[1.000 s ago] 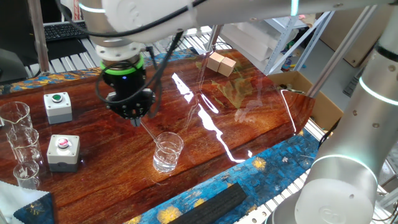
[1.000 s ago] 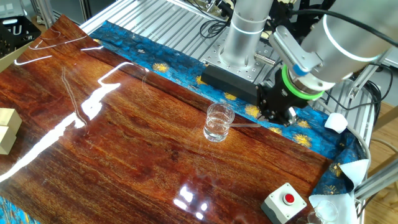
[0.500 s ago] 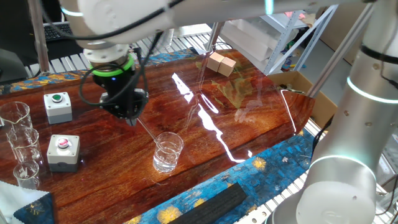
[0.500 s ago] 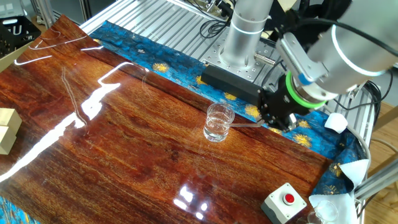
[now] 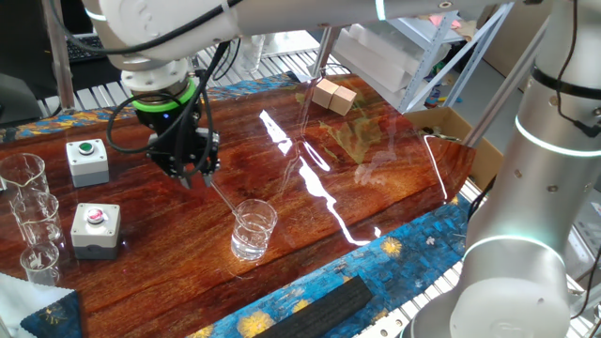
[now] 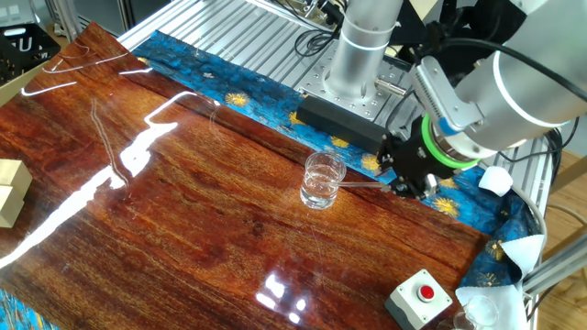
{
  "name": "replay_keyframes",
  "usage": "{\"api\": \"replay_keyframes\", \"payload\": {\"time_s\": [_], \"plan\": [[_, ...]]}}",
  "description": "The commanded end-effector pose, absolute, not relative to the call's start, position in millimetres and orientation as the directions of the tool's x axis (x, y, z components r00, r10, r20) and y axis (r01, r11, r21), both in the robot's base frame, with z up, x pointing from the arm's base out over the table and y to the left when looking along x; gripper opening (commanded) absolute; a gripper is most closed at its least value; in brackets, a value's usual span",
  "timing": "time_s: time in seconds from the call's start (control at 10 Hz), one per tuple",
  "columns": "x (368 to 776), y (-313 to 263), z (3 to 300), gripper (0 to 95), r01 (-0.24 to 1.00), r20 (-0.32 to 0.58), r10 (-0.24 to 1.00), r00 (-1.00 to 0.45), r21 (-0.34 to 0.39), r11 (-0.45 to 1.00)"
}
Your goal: Stir the beaker with a glass rod
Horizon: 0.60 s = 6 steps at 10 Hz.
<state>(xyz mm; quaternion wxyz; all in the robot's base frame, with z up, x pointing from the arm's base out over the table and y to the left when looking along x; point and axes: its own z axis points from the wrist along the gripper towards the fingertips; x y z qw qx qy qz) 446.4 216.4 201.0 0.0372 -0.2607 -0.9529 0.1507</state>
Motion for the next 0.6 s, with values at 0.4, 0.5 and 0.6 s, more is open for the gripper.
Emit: {"api": "replay_keyframes", "payload": {"time_s": [0.4, 0.5, 0.6], "plan": [[458, 218, 201, 38.0, 0.506, -0.011, 0.534, -0.846, -0.336, 0.795], [460, 217, 200, 38.0, 0.51, -0.019, 0.537, -0.843, -0.347, 0.787], [463, 217, 200, 38.0, 0.509, -0.026, 0.537, -0.843, -0.357, 0.783]]}}
